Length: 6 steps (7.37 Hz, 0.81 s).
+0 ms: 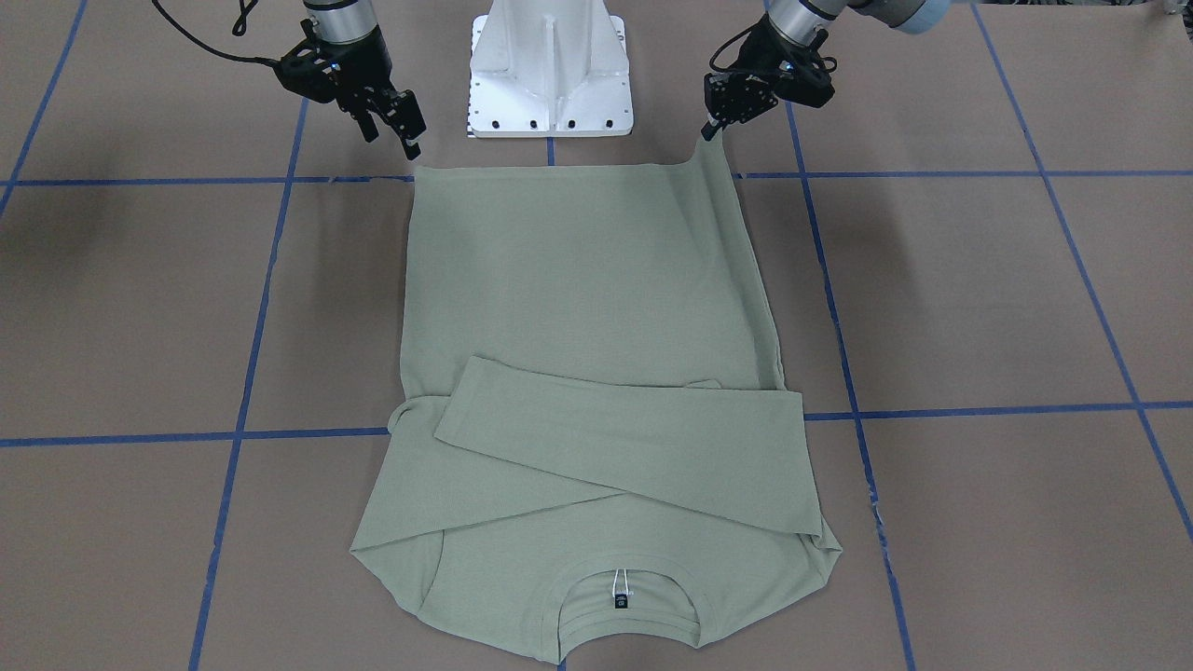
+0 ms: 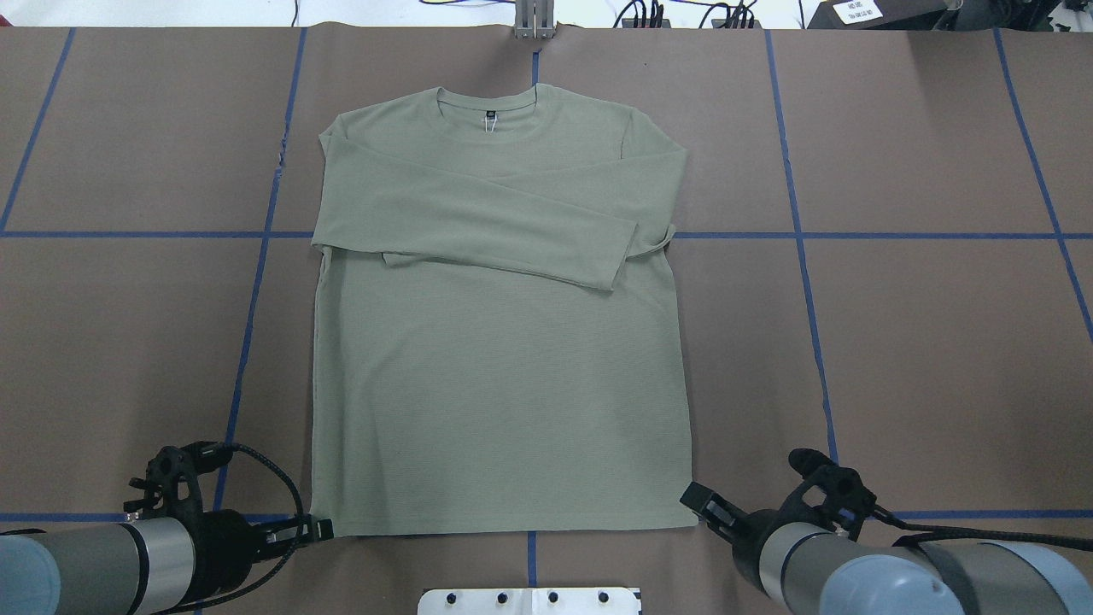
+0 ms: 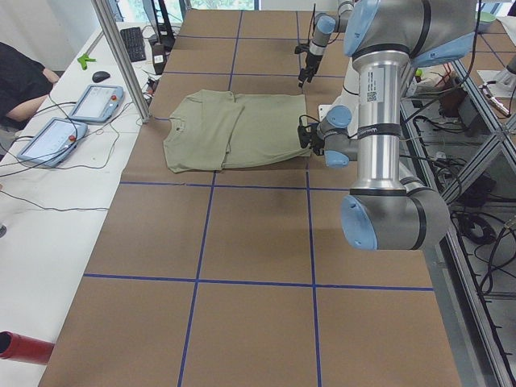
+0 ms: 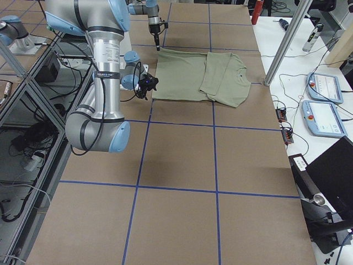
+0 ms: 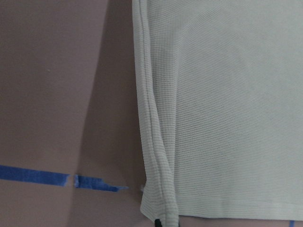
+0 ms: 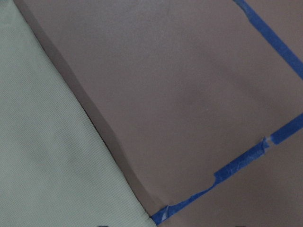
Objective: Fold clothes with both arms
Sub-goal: 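Grasp the two hem corners with the left and right grippers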
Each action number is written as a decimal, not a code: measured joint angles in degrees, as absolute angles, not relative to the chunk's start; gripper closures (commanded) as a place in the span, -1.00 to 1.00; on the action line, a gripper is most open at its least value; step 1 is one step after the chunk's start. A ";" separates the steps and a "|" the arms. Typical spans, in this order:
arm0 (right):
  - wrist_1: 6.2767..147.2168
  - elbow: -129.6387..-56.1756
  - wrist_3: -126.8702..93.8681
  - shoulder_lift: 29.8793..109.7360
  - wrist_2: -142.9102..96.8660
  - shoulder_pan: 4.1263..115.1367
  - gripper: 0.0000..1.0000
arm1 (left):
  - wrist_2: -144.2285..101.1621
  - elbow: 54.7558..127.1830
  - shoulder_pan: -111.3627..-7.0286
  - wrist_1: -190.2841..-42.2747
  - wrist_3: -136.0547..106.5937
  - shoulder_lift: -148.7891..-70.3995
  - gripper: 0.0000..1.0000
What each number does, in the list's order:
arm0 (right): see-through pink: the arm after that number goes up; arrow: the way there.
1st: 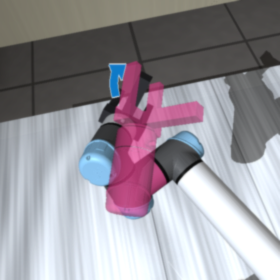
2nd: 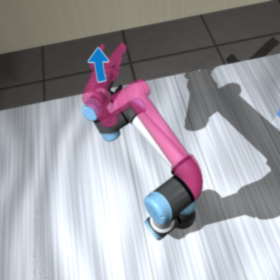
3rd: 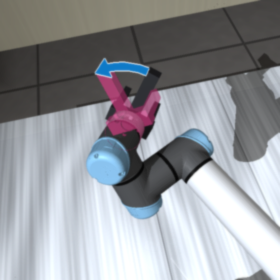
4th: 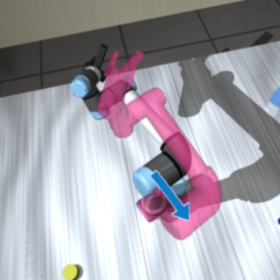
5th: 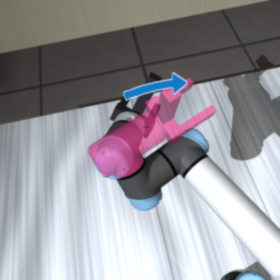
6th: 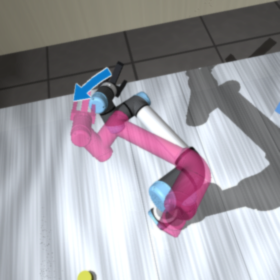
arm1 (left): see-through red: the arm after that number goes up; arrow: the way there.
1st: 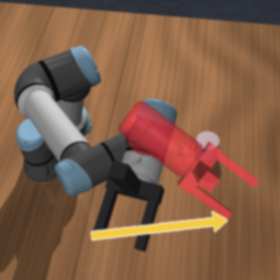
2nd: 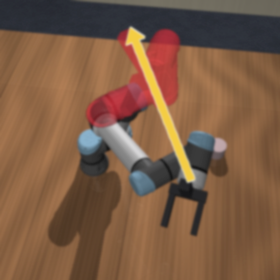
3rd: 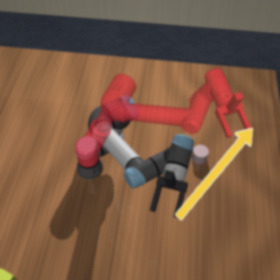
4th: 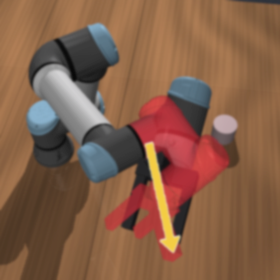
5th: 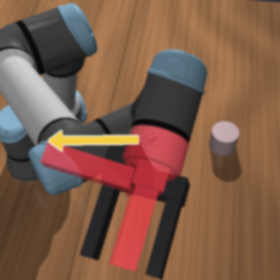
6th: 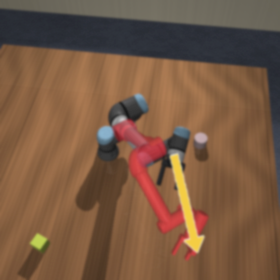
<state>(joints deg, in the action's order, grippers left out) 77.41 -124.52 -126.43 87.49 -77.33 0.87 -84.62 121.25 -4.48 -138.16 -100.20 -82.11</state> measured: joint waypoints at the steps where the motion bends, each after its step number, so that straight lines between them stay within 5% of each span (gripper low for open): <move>1: 79.39 -122.66 -126.75 84.21 -76.85 0.46 -0.80 | -84.63 121.38 -4.47 -138.16 -100.19 -82.14 1.00; 6: 81.71 -119.75 -126.09 80.89 -74.92 0.07 -0.67 | -84.68 121.78 -4.48 -138.17 -100.20 -82.11 1.00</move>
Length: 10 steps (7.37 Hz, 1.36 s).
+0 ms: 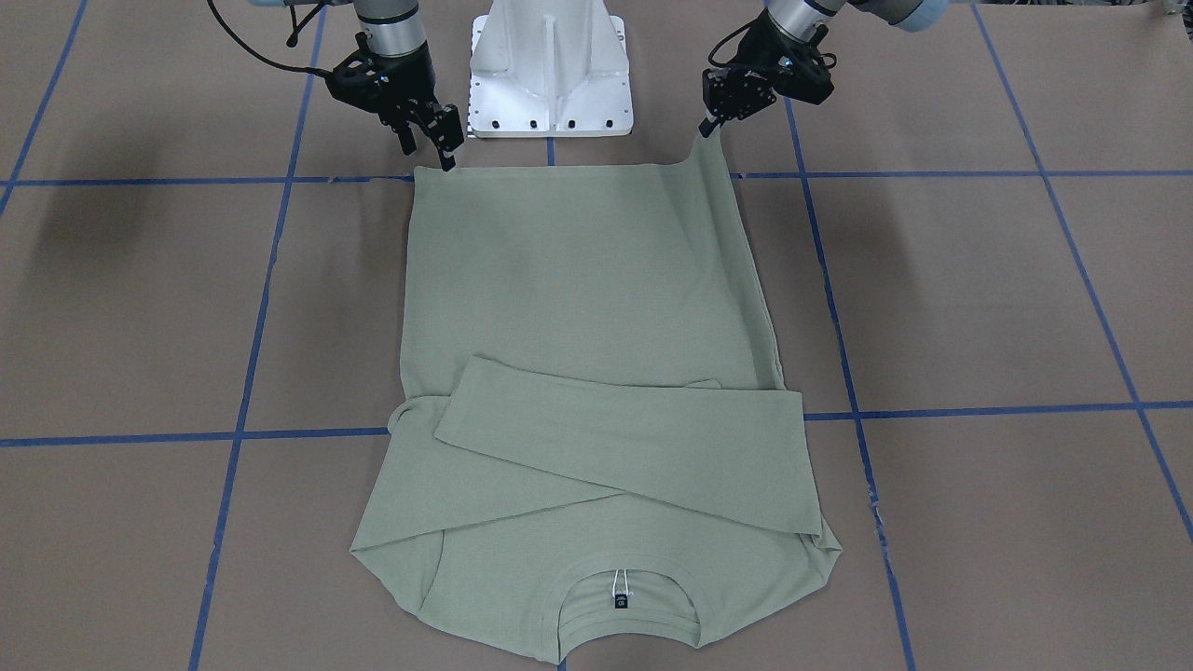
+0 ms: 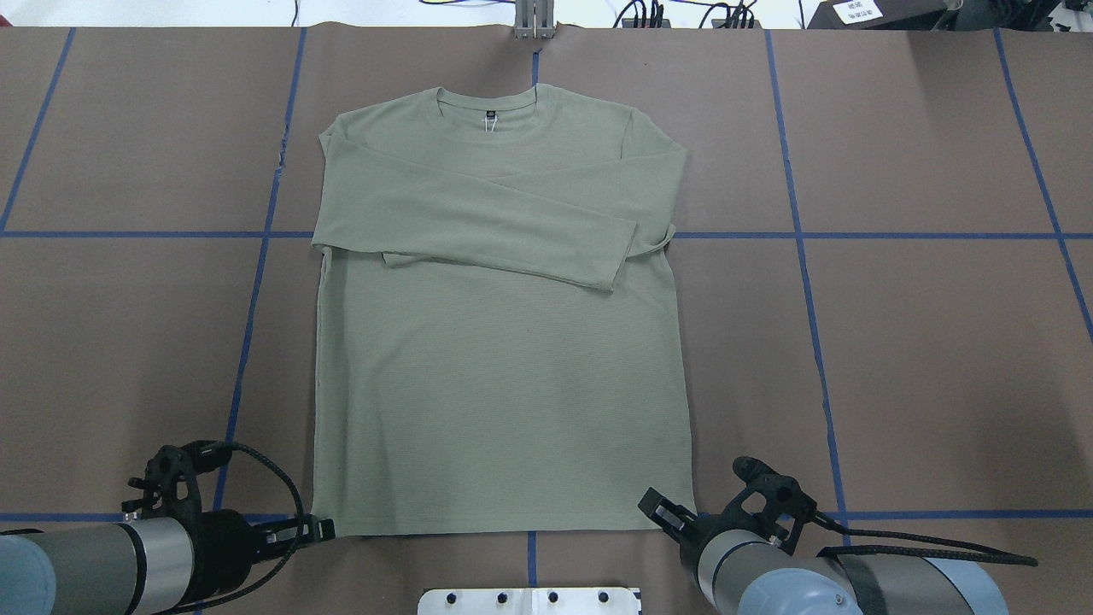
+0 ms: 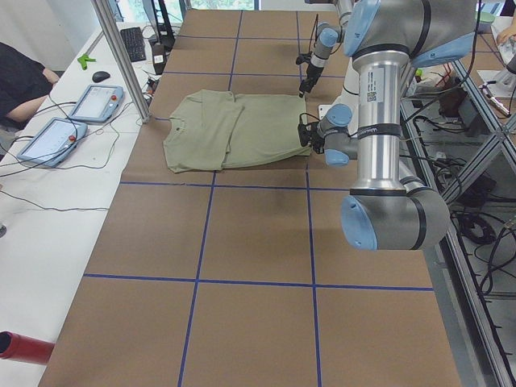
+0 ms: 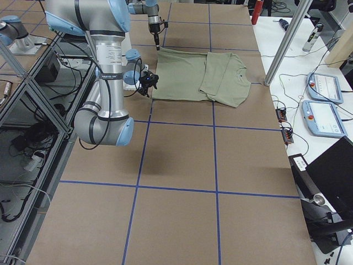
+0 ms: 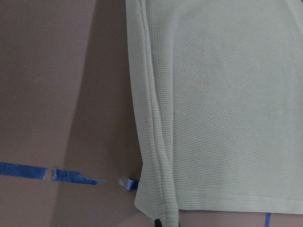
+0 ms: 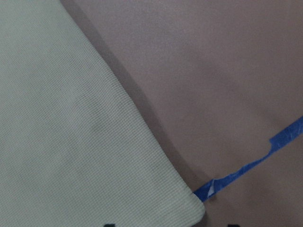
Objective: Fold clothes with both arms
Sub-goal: 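Grasp the two hem corners with the left and right grippers, then lift the hem with both grippers and fold it toward the collar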
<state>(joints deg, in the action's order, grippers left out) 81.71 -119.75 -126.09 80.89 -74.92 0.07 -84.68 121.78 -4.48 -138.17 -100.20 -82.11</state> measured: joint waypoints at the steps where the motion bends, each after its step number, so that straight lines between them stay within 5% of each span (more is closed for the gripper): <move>1: 81.73 -119.13 -125.73 80.87 -74.50 0.16 -0.67 | -84.68 121.81 -4.48 -138.18 -100.19 -82.14 1.00; 5: 81.74 -118.28 -125.09 80.55 -73.77 0.38 -0.06 | -84.70 122.11 -4.48 -138.17 -100.20 -82.10 1.00; 7: 81.76 -118.00 -125.13 80.33 -73.36 0.53 -0.04 | -84.67 122.19 -4.48 -138.18 -100.20 -82.09 1.00; 9: 81.81 -117.89 -125.08 80.18 -73.23 0.82 0.82 | -84.64 122.23 -4.48 -138.20 -100.20 -82.09 1.00; 10: 81.82 -117.89 -125.07 80.09 -73.24 0.93 1.00 | -84.64 122.24 -4.48 -138.21 -100.20 -82.10 1.00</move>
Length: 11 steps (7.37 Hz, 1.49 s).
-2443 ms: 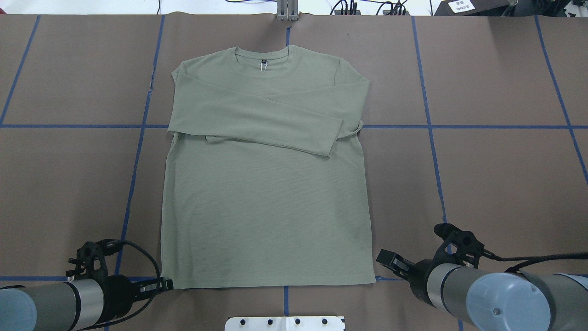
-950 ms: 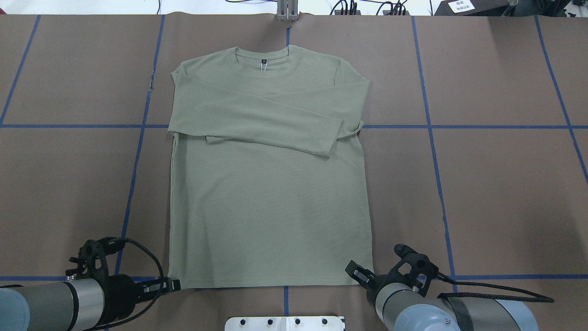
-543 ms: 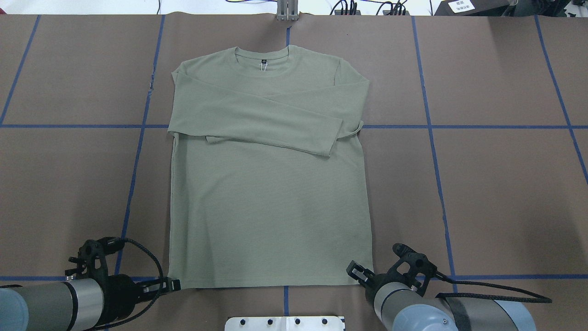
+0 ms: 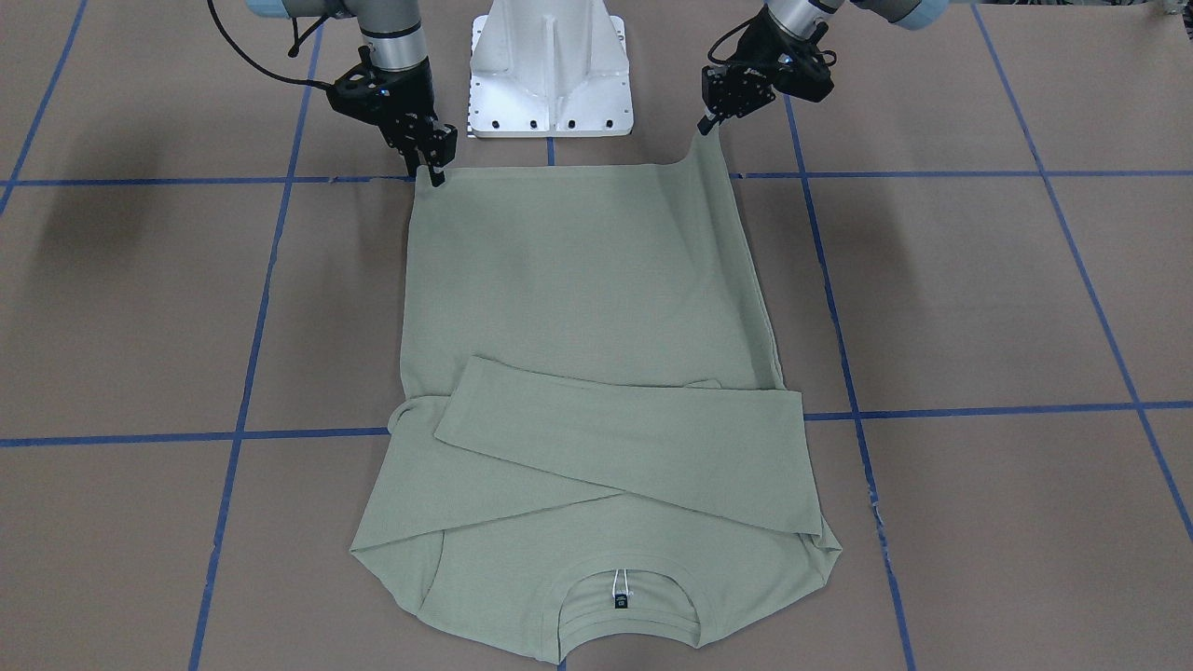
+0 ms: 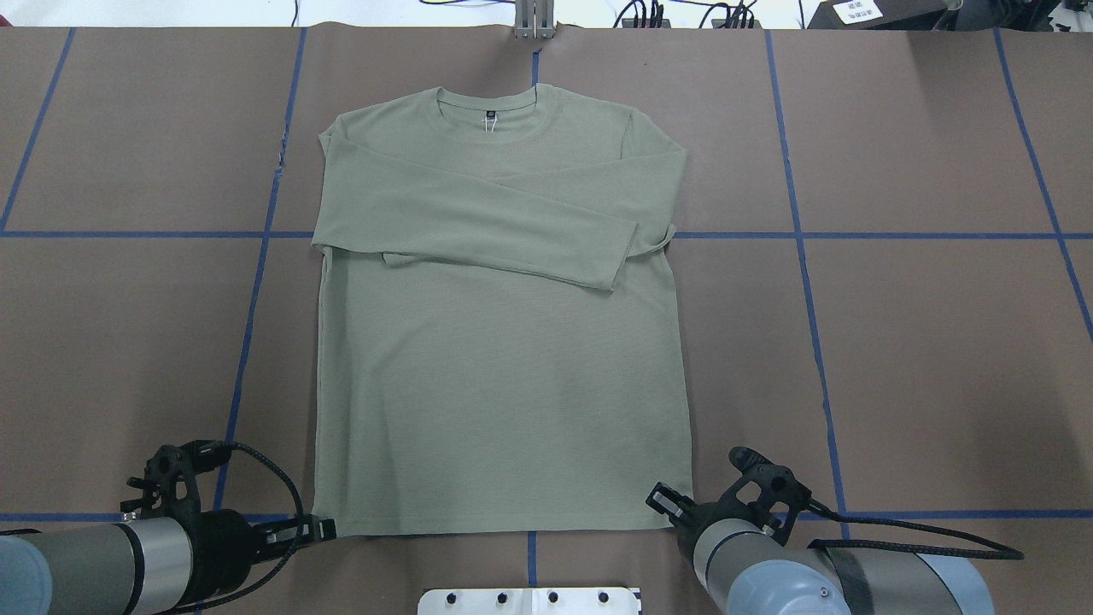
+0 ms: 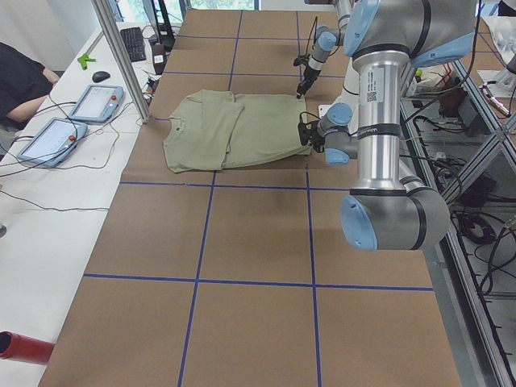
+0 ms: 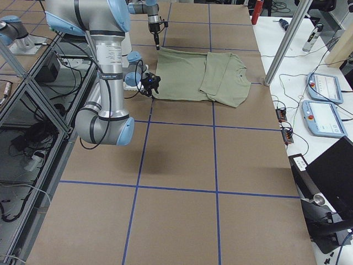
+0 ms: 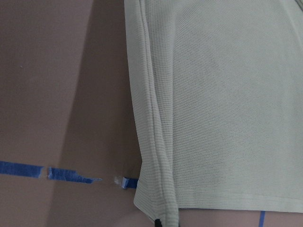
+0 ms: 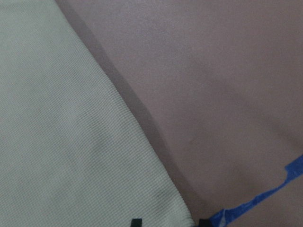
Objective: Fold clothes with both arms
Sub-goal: 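Lift the hem with both grippers and fold it toward the collar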
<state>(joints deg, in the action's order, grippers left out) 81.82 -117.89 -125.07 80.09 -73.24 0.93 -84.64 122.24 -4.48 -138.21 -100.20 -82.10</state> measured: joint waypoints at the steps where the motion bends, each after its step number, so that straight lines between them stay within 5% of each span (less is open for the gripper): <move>1: 81.85 -117.90 -125.07 80.03 -73.27 1.03 1.00 | -84.64 122.28 -4.48 -138.21 -100.19 -82.14 1.00; 4: 90.43 -123.00 -124.46 79.57 -74.63 1.52 1.00 | -86.12 124.36 -4.65 -137.43 -100.20 -81.75 1.00; 6: 104.32 -136.27 -123.98 78.86 -78.74 1.55 1.00 | -95.84 134.82 -8.70 -126.77 -100.15 -81.90 1.00; 8: 123.48 -148.41 -122.28 69.50 -85.62 4.62 1.00 | -107.75 148.68 -15.03 -110.73 -99.75 -83.89 1.00; 11: 131.76 -146.41 -108.44 61.05 -89.17 12.09 1.00 | -112.72 144.45 -22.85 -101.15 -93.56 -95.85 1.00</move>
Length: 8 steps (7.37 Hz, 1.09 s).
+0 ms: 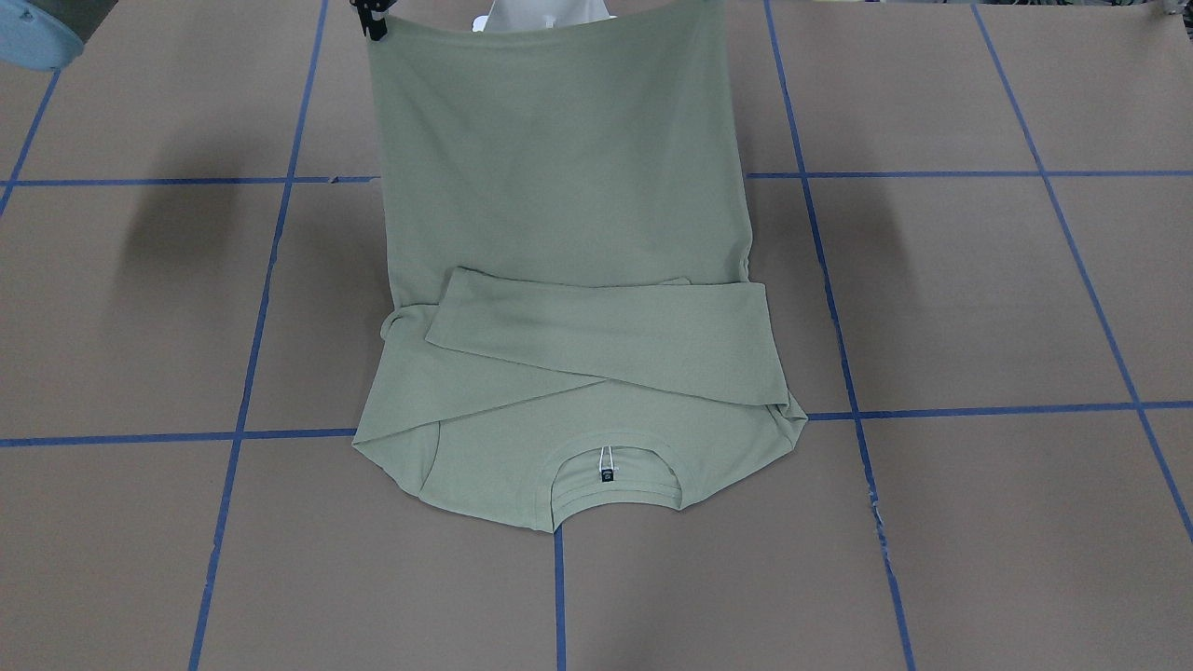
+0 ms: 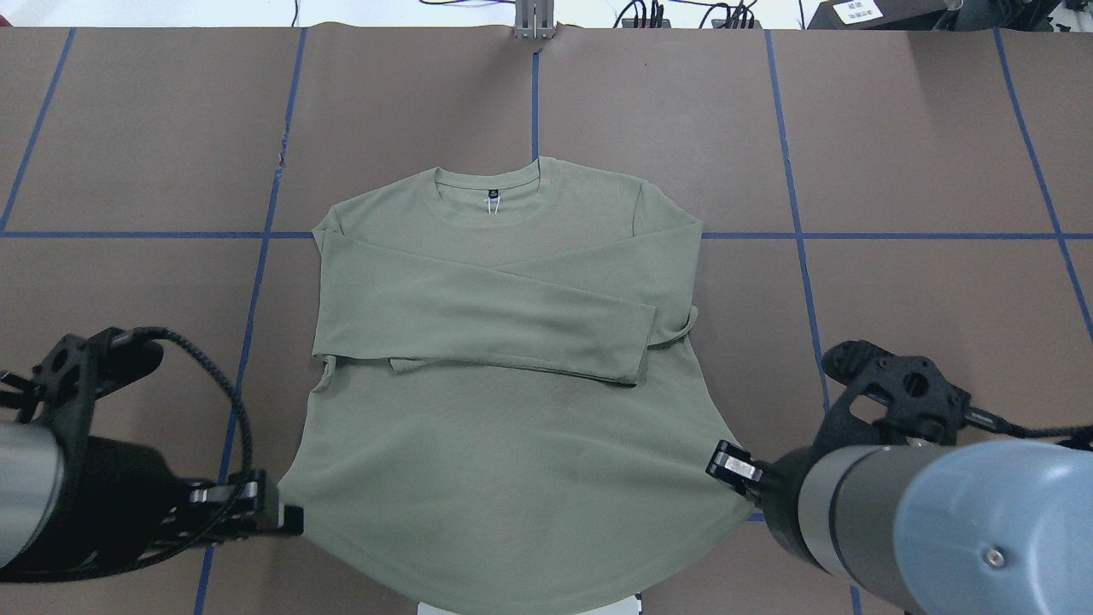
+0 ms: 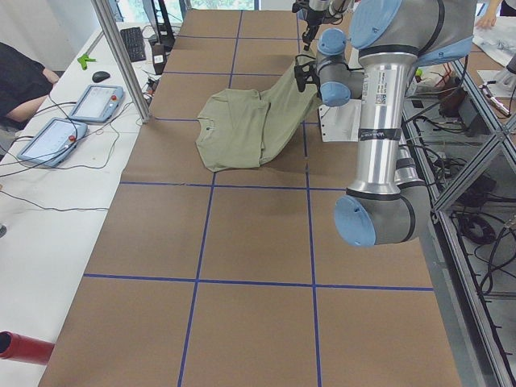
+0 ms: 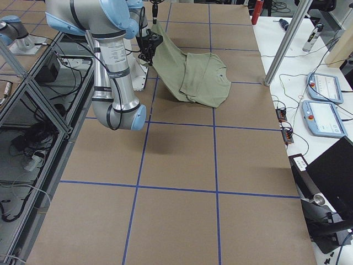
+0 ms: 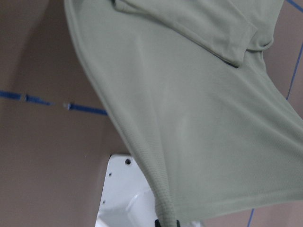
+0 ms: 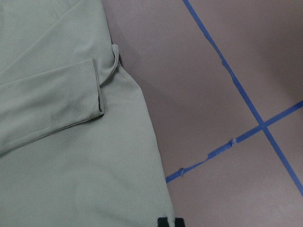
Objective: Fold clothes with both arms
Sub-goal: 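Lift the hem with both grippers and fold it toward the collar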
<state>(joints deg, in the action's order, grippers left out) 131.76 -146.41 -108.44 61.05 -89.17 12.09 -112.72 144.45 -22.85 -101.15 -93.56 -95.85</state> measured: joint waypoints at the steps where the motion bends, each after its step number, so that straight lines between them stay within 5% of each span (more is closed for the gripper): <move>1: 127.18 -142.18 -101.97 60.59 -89.93 16.42 1.00 | -112.88 140.85 -26.16 -100.46 -88.93 -99.08 1.00; 8: 105.24 -113.04 -82.18 54.15 -95.84 35.42 1.00 | -113.60 116.13 -46.01 -99.93 -61.34 -112.28 1.00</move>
<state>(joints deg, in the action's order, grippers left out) 105.24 -113.04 -82.18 54.15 -95.84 35.42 -113.60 116.13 -46.01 -99.93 -61.34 -112.28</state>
